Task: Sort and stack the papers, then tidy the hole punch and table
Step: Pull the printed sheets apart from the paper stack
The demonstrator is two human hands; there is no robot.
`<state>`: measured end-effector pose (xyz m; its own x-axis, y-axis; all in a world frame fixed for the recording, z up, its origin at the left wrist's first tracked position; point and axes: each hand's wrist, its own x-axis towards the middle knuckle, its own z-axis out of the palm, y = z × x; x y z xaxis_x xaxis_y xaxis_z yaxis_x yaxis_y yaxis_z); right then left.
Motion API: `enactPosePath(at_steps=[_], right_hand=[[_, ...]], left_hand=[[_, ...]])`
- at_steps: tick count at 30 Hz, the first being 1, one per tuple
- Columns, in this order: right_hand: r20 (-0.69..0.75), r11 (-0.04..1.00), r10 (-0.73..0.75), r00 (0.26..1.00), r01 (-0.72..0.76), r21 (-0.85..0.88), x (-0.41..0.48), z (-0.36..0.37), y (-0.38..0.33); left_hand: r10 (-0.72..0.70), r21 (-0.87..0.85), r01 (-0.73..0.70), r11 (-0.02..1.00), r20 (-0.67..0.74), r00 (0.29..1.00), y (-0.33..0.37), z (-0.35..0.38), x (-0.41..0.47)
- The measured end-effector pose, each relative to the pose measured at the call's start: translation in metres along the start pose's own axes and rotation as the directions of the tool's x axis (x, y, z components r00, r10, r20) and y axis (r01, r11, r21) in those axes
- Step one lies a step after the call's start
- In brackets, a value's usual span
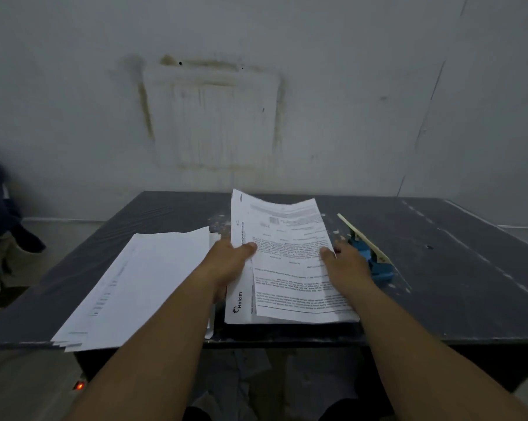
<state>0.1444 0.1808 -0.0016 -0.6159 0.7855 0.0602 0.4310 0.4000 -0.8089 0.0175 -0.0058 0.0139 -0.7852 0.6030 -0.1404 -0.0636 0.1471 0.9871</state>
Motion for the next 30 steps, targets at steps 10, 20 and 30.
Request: enactPosePath(at_steps=[10,20,30], right_hand=[[-0.019,0.927,0.08,0.997,-0.081,-0.366,-0.005,-0.027,0.016],[0.061,0.711,0.133,0.989,-0.052,-0.701,-0.005,-0.041,0.024],[0.11,0.496,-0.243,0.964,0.221,-0.84,0.005,-0.025,0.012]], left_hand=[[-0.112,0.05,0.114,0.992,-0.037,0.993,-0.004,0.041,0.001],[-0.121,0.023,0.122,0.992,-0.03,0.992,0.001,0.069,0.005],[-0.124,0.046,0.126,0.991,-0.05,0.991,0.004,0.076,0.007]])
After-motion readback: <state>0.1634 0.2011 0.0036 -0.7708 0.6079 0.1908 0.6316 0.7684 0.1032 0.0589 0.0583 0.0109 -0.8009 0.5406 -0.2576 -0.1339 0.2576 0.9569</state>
